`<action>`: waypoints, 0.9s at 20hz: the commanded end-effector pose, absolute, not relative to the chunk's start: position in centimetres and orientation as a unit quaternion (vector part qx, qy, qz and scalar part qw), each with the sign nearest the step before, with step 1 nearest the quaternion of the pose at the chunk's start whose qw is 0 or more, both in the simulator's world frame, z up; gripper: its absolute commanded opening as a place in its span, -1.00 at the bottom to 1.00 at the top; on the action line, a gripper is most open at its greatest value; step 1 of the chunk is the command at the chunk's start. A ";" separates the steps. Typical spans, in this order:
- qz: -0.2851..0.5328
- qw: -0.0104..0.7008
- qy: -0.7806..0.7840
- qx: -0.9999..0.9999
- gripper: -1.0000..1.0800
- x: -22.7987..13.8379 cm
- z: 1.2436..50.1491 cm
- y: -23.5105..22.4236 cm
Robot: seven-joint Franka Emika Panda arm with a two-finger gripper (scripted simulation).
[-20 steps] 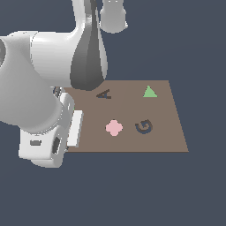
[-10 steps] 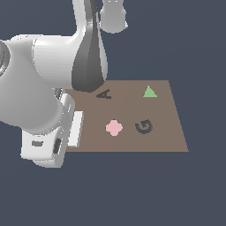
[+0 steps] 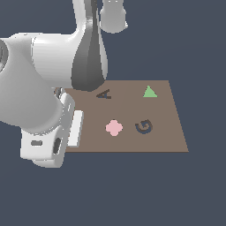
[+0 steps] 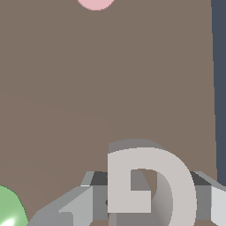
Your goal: Insert a designated object into the corresponding slot on a board.
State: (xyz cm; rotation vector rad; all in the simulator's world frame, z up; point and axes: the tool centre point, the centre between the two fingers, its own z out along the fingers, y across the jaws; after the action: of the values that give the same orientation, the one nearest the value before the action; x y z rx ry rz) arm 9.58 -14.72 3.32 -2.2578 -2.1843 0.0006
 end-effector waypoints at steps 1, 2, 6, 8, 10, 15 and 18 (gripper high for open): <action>0.000 0.000 -0.698 -0.716 -1.00 9.6 3.3 -14.2; 0.000 0.000 -0.700 -0.714 -1.00 9.6 3.3 -13.7; 0.000 0.000 -0.716 -0.698 -1.00 9.7 3.4 -10.4; 0.000 0.000 -0.728 -0.686 -1.00 9.7 3.5 -8.0; 0.000 0.000 -0.741 -0.671 -1.00 9.5 3.6 -5.0; 0.000 0.000 -0.779 -0.627 -1.00 8.4 3.8 3.4; 0.000 0.000 -0.795 -0.607 -1.00 7.7 3.9 7.1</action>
State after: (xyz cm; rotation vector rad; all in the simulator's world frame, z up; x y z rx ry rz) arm 8.08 5.35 3.86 -1.9364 -2.4727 -0.0015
